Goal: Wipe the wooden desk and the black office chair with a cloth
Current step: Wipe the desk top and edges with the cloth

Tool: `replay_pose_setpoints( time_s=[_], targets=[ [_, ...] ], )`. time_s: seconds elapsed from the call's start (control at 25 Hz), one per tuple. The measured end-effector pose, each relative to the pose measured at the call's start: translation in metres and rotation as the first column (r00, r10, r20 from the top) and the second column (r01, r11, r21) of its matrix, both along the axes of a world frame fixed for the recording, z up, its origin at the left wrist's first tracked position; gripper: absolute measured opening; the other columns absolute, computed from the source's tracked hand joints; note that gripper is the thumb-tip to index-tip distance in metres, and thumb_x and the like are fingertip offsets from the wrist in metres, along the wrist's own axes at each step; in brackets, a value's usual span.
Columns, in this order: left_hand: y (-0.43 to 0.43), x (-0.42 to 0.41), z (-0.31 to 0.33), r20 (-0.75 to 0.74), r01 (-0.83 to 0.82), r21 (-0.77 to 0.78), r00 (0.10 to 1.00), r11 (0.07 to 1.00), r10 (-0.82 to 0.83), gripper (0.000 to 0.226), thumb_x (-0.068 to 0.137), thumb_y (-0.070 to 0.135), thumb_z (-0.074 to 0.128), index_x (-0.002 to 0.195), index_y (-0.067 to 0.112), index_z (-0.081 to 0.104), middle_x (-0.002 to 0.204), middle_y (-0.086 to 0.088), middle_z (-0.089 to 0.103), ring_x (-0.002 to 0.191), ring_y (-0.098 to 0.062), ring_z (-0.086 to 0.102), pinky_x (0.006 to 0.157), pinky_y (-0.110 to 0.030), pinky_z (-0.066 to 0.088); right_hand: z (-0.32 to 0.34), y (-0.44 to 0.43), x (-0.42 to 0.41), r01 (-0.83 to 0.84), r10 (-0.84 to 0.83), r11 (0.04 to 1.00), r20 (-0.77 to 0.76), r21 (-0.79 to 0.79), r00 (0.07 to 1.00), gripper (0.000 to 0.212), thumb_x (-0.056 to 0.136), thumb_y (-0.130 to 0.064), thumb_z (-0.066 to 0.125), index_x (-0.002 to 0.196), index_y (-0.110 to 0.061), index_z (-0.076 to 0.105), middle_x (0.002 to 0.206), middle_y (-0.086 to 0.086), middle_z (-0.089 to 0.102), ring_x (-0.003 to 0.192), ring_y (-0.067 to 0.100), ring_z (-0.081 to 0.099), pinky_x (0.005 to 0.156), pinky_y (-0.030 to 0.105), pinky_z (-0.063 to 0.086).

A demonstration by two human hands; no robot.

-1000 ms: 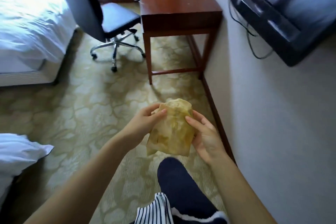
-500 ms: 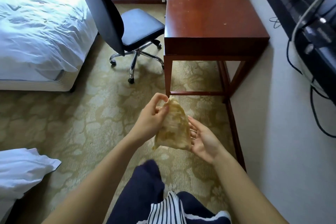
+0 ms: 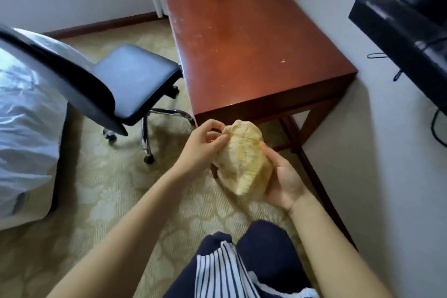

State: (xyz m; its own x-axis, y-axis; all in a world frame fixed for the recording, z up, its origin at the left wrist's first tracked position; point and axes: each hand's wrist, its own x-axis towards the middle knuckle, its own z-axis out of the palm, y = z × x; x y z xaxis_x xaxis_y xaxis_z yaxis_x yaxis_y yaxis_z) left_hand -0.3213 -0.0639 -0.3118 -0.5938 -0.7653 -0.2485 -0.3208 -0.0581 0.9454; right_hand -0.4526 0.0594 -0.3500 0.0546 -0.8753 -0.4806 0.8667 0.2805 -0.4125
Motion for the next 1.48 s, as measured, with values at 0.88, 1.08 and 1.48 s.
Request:
replay_pose_setpoints(
  time_s=[0.88,1.08,1.48],
  targets=[
    [-0.288,-0.167,-0.016,0.071,-0.029,-0.116,0.997,0.993,0.038,0.015,0.085,0.009,0.068,0.079,0.019,0.06,0.074,0.007,0.062,0.061,0.002,0.056,0.056,-0.012,0.044,-0.012,-0.288,-0.166,-0.079,0.085,0.996,-0.176,0.038,0.981,0.047,0.091,-0.033,0.053,0.131,-0.01,0.05,0.129,0.009,0.06,0.121,0.02,0.055,0.103,0.034,0.042],
    [-0.326,-0.162,-0.021,0.072,0.001,-0.14,0.997,0.99,0.009,0.009,0.085,0.012,0.069,0.083,0.016,0.061,0.074,0.009,0.063,0.059,0.008,0.056,0.059,-0.011,0.045,-0.023,-0.313,-0.152,-0.099,0.099,0.993,0.009,0.061,0.995,0.052,0.091,-0.046,0.047,0.131,-0.013,0.056,0.136,0.009,0.053,0.128,0.023,0.048,0.11,0.044,0.031],
    [-0.359,-0.144,-0.048,0.213,0.037,-0.128,0.977,0.991,-0.009,0.018,0.089,0.02,0.062,0.106,0.021,0.062,0.11,0.005,0.063,0.102,-0.01,0.058,0.085,-0.029,0.05,-0.032,-0.328,-0.142,0.409,-0.4,0.912,-0.185,0.012,0.898,0.045,0.092,-0.043,0.047,0.125,-0.013,0.054,0.123,0.006,0.064,0.116,0.018,0.059,0.093,0.032,0.049]
  ],
)
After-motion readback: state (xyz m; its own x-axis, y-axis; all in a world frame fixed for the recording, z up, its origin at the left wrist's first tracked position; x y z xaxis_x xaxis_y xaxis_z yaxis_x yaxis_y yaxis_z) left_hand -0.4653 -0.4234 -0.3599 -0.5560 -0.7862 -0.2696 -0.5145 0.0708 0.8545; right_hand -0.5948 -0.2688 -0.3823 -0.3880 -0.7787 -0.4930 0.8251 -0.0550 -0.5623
